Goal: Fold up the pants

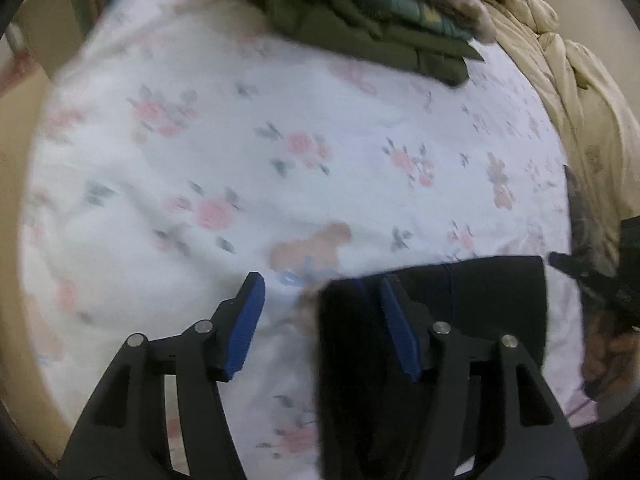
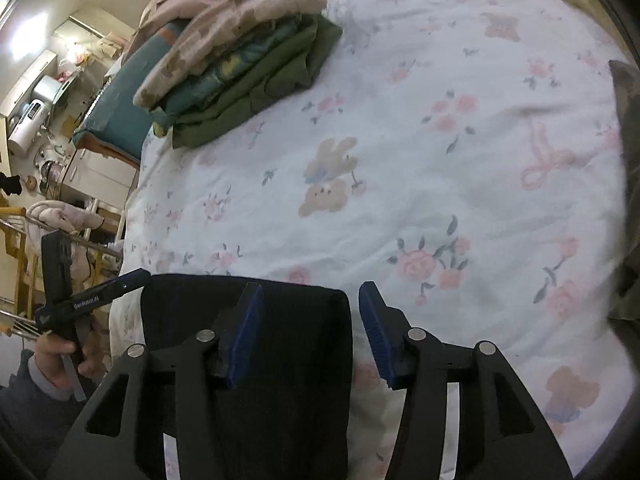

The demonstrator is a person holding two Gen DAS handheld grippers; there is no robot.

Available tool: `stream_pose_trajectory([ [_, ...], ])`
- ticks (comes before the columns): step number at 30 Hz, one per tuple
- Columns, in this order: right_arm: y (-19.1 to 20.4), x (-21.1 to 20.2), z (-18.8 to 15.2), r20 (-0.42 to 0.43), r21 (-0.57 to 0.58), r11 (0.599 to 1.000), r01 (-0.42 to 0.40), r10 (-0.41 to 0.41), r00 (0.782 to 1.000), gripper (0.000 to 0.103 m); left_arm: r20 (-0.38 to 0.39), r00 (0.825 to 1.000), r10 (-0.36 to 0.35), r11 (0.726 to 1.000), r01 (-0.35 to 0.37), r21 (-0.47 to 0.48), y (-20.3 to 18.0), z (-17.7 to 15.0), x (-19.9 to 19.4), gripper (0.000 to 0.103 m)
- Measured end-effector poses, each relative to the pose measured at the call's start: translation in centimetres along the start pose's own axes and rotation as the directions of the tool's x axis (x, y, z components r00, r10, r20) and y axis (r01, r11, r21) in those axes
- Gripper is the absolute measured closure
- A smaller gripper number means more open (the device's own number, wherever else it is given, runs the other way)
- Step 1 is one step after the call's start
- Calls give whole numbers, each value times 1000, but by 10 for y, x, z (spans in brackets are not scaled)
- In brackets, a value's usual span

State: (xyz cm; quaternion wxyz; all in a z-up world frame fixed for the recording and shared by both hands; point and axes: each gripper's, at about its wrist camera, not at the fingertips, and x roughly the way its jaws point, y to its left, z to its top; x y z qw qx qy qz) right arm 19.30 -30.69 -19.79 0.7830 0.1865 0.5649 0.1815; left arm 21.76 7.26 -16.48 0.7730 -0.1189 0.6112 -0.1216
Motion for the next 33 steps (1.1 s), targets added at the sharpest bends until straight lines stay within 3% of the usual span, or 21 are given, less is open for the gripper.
stream_pose_trajectory([
  [4,-10,16,-1,-43,3,1000,24,-24,999,50,0,1000,13,998,-13,68,-8,3,10,46],
  [7,-13,25,-1,-73,7,1000,-24,25,997,50,0,1000,25,993,-24,118,-16,7,15,48],
  [8,-12,26,0,-78,-1,999,-39,39,996,50,-1,1000,17,990,-17,138,-19,8,16,53],
  [9,-11,27,1,-81,-9,998,-54,53,995,50,-10,1000,-9,987,11,161,-22,9,17,66],
  [10,-10,28,2,-85,-14,998,-65,64,994,51,-24,1000,-20,983,24,179,-26,10,19,72],
  [12,-7,31,3,-95,-29,996,-80,77,992,56,-37,999,-14,972,22,235,-34,7,20,72],
  [14,-1,35,3,-118,-56,995,-85,78,990,72,-54,999,0,960,15,279,-38,7,25,72],
  [16,6,35,2,-128,-104,991,-88,74,989,90,-41,999,13,943,1,334,-40,11,24,88],
  [18,16,32,3,-131,-170,983,-72,50,990,91,-46,999,1,941,15,339,-37,21,22,93],
  [22,24,19,20,-48,-227,974,-25,14,999,92,7,1000,21,903,-22,430,-49,33,10,95],
  [24,31,2,29,95,-255,967,17,8,995,92,107,994,17,895,-63,441,-55,46,-4,95],
  [25,34,-3,32,145,-263,964,44,-6,989,92,184,983,10,884,-95,458,-60,49,-14,95],
  [27,38,1,34,138,-284,955,79,-41,990,92,262,965,-6,866,-125,483,-67,49,-22,94],
  [29,37,4,29,145,-319,941,114,-70,987,92,258,966,25,853,-155,498,-70,47,-17,94],
  [33,42,-13,18,194,-375,922,96,-23,981,92,287,958,19,815,-181,550,-74,36,-24,94],
])
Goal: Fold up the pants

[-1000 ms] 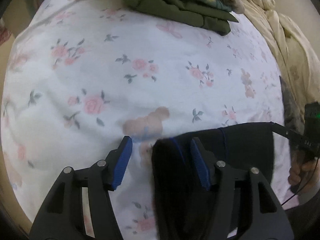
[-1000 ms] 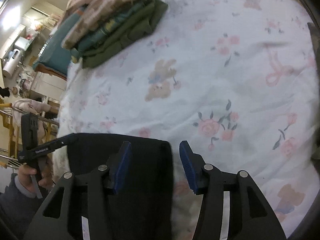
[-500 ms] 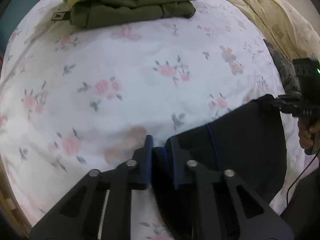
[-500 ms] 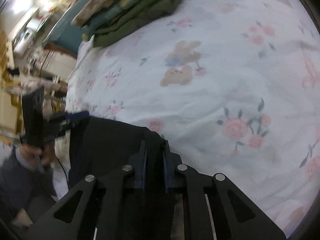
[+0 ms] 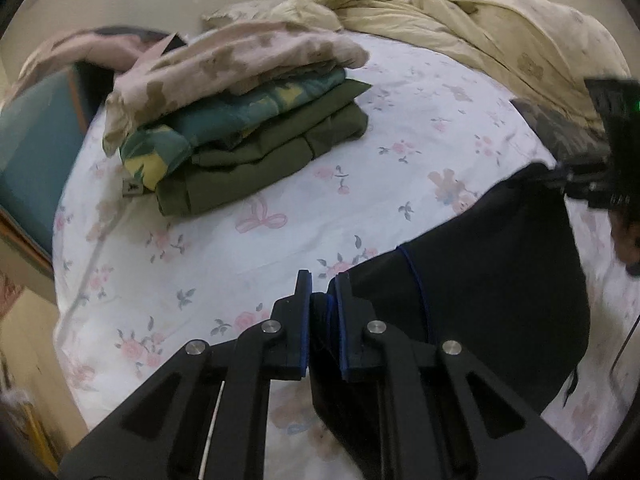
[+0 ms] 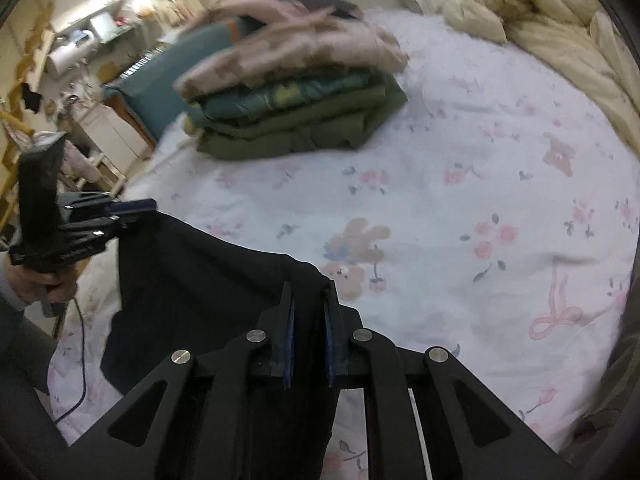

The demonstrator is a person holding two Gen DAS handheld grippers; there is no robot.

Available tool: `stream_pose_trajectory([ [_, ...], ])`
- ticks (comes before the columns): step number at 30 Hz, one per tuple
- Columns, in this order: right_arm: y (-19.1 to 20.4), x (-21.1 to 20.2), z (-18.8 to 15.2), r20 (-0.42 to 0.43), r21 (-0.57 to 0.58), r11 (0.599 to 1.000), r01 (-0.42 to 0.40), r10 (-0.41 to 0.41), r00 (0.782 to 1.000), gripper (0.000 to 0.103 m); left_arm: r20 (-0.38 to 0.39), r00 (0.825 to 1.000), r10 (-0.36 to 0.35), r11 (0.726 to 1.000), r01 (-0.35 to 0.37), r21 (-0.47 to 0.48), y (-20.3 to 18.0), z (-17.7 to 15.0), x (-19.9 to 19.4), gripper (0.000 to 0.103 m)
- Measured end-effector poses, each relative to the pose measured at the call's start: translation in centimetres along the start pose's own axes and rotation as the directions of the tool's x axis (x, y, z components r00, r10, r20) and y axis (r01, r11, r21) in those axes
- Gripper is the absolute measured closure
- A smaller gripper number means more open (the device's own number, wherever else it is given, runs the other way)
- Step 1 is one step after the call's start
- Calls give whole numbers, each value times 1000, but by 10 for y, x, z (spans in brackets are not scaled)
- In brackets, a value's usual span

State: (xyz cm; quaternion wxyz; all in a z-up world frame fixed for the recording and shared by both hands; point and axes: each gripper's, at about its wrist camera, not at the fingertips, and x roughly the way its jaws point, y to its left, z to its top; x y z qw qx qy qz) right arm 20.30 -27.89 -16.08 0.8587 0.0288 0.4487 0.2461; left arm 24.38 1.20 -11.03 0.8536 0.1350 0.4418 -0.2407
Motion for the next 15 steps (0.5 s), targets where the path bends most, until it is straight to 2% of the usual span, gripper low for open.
stream_pose_trajectory([
  [5,26,-25,-12,34,-101,995,6,-3,999,92,42,998,-50,998,49,25,-6,-12,-25,94],
  [7,35,-37,-22,58,-133,991,-6,14,998,92,55,997,-54,996,50,76,-13,-22,-37,94],
  [10,52,-46,-34,42,-210,978,13,-5,999,92,74,995,-63,985,51,163,-28,-38,-55,94],
  [13,67,-51,-49,14,-279,959,53,-51,999,92,71,995,-74,971,55,231,-43,-52,-68,94],
  [15,76,-55,-61,1,-327,942,79,-83,997,92,72,995,-69,952,45,302,-54,-63,-76,95],
])
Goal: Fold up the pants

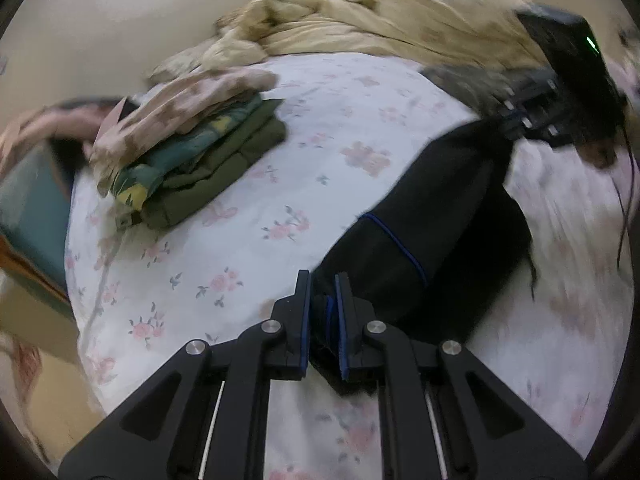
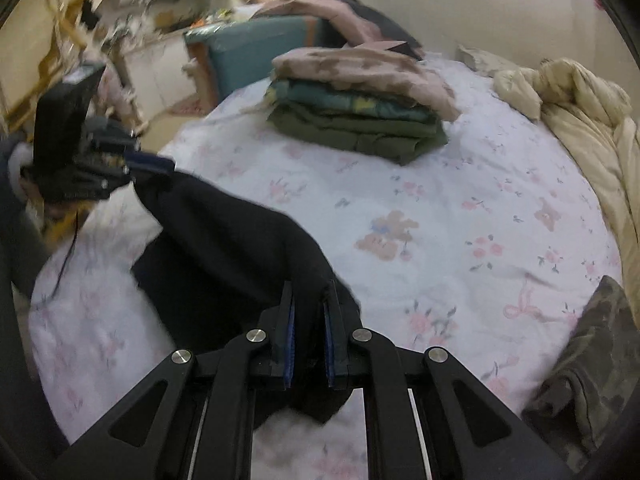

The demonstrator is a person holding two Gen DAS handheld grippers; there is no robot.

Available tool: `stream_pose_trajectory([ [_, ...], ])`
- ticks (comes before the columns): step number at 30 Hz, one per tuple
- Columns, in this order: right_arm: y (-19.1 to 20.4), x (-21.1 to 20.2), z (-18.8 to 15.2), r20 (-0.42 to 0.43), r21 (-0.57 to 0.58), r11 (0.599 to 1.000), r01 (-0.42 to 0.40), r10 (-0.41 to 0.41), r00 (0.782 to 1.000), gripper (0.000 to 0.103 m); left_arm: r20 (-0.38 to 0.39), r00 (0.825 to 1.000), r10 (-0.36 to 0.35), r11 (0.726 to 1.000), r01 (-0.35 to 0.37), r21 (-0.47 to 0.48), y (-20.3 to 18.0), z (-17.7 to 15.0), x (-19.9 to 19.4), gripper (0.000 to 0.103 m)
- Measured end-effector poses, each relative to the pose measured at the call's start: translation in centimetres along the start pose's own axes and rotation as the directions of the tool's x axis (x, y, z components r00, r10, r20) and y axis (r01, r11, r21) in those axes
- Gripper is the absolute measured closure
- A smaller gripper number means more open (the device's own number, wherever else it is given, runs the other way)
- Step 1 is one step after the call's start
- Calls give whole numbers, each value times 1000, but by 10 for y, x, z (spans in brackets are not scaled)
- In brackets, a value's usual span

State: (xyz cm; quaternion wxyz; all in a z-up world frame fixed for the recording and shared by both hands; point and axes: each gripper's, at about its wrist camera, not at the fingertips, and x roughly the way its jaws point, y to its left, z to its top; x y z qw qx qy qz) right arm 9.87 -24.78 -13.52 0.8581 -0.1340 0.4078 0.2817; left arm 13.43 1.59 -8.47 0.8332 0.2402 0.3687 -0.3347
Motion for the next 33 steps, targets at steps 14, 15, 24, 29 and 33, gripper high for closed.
stream_pose_trajectory([
  [14,34,22,-72,-419,-24,999,21,-29,907,86,-251,965,-79,971,131,200,-64,-46,7,80],
  [15,33,20,-74,-448,-28,999,28,-38,893,86,-269,956,-114,976,158,148,-56,-42,5,75],
  [24,-3,-31,-5,-39,282,959,7,5,999,85,43,972,-231,878,227,-421,24,17,-26,68],
  [29,-2,19,17,-12,410,907,-93,108,994,85,-39,978,-206,788,142,-599,-2,11,29,70],
  [33,5,56,-5,-150,447,893,-45,124,981,88,-174,968,-182,799,42,-600,-26,-13,60,70],
])
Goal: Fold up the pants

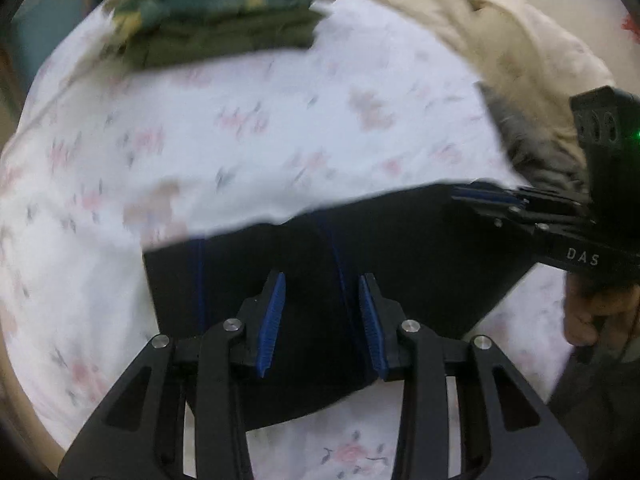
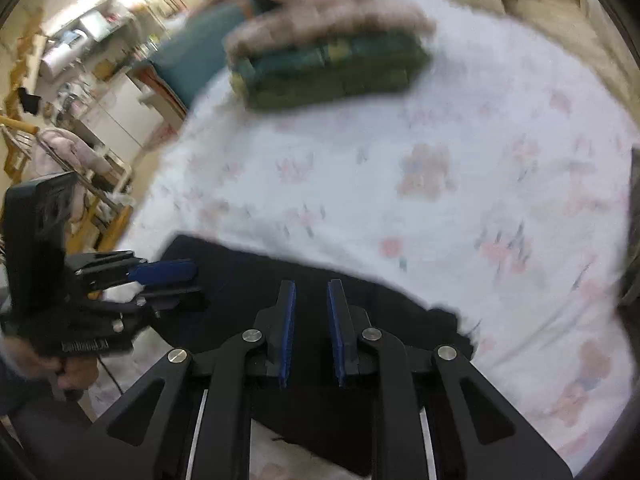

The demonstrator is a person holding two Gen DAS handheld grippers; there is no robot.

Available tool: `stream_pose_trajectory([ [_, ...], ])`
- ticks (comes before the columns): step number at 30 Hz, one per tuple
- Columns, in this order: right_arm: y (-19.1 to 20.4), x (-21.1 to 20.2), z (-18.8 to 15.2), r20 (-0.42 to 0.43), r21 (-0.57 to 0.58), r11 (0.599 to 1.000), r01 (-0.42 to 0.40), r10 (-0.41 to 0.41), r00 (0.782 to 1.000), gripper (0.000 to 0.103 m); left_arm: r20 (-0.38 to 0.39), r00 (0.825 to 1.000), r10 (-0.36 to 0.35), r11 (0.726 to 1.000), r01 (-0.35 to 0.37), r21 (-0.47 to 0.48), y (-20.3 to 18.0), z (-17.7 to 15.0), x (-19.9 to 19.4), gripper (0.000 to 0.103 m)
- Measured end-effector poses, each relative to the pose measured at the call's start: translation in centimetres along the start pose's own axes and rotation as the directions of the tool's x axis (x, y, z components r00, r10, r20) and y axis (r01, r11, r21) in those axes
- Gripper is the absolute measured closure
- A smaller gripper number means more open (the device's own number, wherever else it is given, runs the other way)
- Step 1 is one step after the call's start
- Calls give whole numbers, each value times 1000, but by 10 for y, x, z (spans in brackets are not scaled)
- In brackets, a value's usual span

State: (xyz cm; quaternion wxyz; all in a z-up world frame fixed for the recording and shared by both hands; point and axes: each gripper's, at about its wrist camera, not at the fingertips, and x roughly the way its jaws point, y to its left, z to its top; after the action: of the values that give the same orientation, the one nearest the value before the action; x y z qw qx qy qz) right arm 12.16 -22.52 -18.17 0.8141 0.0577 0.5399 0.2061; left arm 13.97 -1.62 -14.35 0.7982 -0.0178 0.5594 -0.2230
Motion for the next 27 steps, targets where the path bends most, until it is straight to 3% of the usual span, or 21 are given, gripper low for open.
stream_pose_trajectory([
  [2,-11,7,-14,-46,46,998,-40,42,998,88,-2,1000,-1,1000,1,3,4,-9,3,67],
  [4,-15,4,-24,-53,78,996,-36,40,998,90,0,998,57,992,-57,109,-6,-16,-1,67],
  [6,-17,-4,-33,-41,83,996,-18,22,999,93,7,998,61,989,-61,135,-4,-21,-5,67],
  [9,-28,-10,-43,-50,136,990,-45,52,997,95,3,997,75,990,-75,117,11,-28,-10,67],
  [13,-31,-23,-48,-60,148,988,-42,51,997,95,-32,996,79,997,-79,18,34,-28,-11,66],
  [18,-37,-24,-59,-132,134,990,40,-22,991,95,-74,991,108,994,-108,7,33,-38,-14,67],
  [21,-41,-35,-64,-126,174,984,29,-7,992,94,-89,990,107,994,-109,-26,31,-36,-25,68],
  [22,-39,-44,-63,-96,180,983,26,-9,995,83,-82,993,89,993,-95,-69,34,-34,-33,63],
  [23,-38,-56,-62,-61,177,984,31,-21,998,80,-64,993,95,989,-101,-105,38,-32,-43,59],
  [24,-38,-61,-61,-35,179,984,26,-20,999,78,-36,994,103,985,-107,-133,43,-32,-51,49],
  [25,-39,-67,-59,-7,192,981,17,-16,1000,69,5,993,115,979,-112,-170,49,-32,-60,38],
  [26,-42,-72,-56,23,222,975,1,-7,1000,55,44,990,133,970,-121,-213,57,-32,-68,33],
  [27,-46,-74,-55,44,246,969,-10,-1,999,32,76,985,153,956,-128,-263,66,-31,-72,23],
])
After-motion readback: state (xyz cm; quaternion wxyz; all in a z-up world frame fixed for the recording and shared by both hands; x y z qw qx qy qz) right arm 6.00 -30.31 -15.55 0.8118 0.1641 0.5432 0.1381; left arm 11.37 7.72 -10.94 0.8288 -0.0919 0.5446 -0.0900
